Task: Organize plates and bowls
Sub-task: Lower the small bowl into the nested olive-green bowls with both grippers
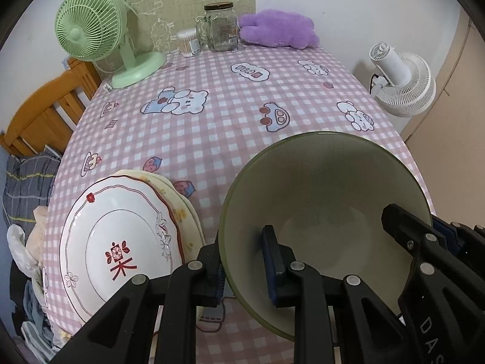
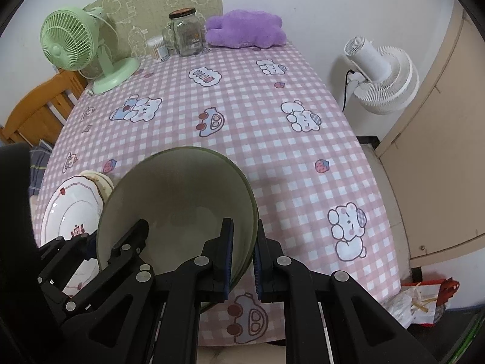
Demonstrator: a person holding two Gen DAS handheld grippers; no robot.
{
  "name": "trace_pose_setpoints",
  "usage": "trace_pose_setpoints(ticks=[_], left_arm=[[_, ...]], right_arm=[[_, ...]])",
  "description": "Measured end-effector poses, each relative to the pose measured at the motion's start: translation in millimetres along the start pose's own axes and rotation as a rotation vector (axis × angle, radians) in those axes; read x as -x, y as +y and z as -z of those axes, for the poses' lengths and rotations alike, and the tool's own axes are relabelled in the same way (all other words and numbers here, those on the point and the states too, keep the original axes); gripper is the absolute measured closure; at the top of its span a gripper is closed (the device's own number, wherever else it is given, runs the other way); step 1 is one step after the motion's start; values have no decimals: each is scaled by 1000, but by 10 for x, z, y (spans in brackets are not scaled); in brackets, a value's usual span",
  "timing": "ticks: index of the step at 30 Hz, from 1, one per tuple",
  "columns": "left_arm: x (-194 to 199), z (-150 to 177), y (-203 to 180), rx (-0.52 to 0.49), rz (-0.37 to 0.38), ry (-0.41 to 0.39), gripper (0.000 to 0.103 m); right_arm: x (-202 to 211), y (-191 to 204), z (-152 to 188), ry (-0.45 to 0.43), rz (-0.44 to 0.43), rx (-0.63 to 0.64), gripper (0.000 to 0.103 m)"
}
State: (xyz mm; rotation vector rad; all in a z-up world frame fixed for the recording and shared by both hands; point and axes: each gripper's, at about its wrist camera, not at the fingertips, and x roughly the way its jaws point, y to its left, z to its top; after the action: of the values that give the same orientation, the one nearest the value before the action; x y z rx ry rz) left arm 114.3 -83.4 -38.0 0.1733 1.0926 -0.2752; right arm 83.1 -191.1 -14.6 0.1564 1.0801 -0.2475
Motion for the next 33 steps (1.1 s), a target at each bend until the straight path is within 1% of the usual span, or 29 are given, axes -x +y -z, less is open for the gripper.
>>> trace_pose_setpoints(ticks=[3, 6, 12, 22, 27, 29, 31, 33], left_arm=[[-63, 5, 24, 10, -3, 14, 83], [-93, -1, 47, 26, 5, 11, 83], [-93, 6, 43, 28, 7, 14, 83], [-23, 123, 31, 37, 36, 36, 83], [-2, 155, 18, 34, 35, 39, 83], [6, 162, 16, 31, 38, 37, 83], [14, 149, 11, 30, 40, 26, 79], [17, 147, 6, 25, 39, 27, 78]], right_arm=[[-40, 12, -4, 5, -9, -4, 89], [-78, 42, -19, -7, -10, 8, 89], [-83, 36, -32, -5, -14, 2, 88], [7, 54, 54, 15, 7, 17, 87], [38, 47, 103, 23, 19, 14, 87], [40, 47, 117, 28, 18, 9, 87], [55, 46, 130, 27, 24, 6, 87], [84, 40, 129, 16, 27, 1, 87]])
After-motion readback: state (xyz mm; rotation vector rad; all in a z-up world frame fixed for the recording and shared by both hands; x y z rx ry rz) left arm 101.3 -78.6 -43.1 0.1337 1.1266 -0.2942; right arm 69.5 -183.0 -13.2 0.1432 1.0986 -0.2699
